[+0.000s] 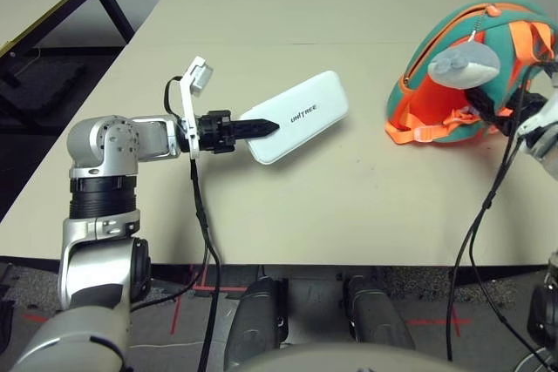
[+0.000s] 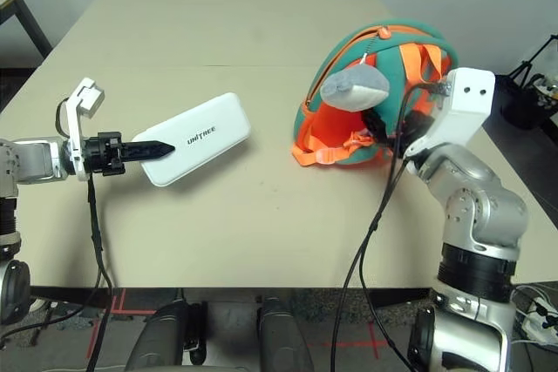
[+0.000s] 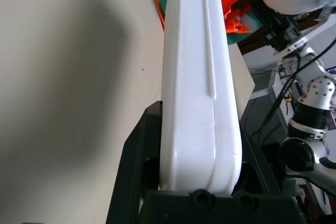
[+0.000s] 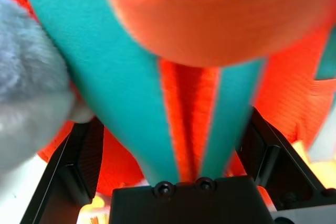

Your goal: Put the pencil case into the backpack and zip it.

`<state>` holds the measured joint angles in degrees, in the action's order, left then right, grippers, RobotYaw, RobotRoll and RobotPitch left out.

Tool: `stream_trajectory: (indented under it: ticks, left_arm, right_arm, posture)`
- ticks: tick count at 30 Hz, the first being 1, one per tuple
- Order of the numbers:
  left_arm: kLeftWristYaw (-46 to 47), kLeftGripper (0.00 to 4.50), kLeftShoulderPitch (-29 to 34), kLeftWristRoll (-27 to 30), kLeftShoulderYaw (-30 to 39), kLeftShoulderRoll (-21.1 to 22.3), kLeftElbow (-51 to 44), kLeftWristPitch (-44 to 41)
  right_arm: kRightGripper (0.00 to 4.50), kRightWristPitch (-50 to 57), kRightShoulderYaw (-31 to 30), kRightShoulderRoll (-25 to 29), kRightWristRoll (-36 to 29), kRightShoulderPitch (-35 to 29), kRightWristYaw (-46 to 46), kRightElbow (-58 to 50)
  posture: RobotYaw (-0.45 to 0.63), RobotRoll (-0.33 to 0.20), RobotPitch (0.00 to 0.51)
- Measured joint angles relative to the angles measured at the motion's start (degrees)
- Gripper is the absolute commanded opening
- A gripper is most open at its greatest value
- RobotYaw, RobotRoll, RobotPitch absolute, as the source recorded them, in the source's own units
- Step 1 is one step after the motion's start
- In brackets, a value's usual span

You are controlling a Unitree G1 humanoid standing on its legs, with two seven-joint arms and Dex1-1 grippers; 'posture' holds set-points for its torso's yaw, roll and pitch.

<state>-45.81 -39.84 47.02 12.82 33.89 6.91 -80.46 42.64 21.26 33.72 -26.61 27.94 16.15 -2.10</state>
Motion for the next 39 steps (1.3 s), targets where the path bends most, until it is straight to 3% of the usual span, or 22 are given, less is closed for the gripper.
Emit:
stream_trajectory:
  ticks: [2,11,14,27,39]
  left_arm:
    - [0.3,1.44,0.0,0.1,0.1,0.0,-0.1,-0.2]
    - [0.5,1.44,0.0,0.2,0.3,-0.1,0.0,-0.2]
    - [0.5,1.44,0.0,0.2,0.3,-0.2,0.3,-0.2]
    - [0.5,1.44,0.0,0.2,0.3,-0.5,0.5,-0.2]
    - [0.3,1.44,-1.4,0.1,-0.5,-0.4,2.6,0.6]
  right_arm:
    - [3.72,-0.1,0.0,-0.6,0.0,0.1,0.0,0.1]
    - [0.78,-0.1,0.1,-1.3,0.1,0.1,-1.2,-0.6]
    - [0.14,-0.1,0.1,-1.3,0.1,0.1,-1.6,-0.9]
    - [0.14,0.0,0.2,-1.3,-0.2,0.4,-1.6,-1.9]
    - [0.14,17.2,11.2,1.5,-13.8,-9.9,-4.6,-32.7]
  posture:
    - [-0.04,0.0,0.102]
    - [-0.05,0.0,0.103]
    - [-0.05,0.0,0.104]
    - [-0.05,0.0,0.105]
    - [-0.15,0.0,0.119]
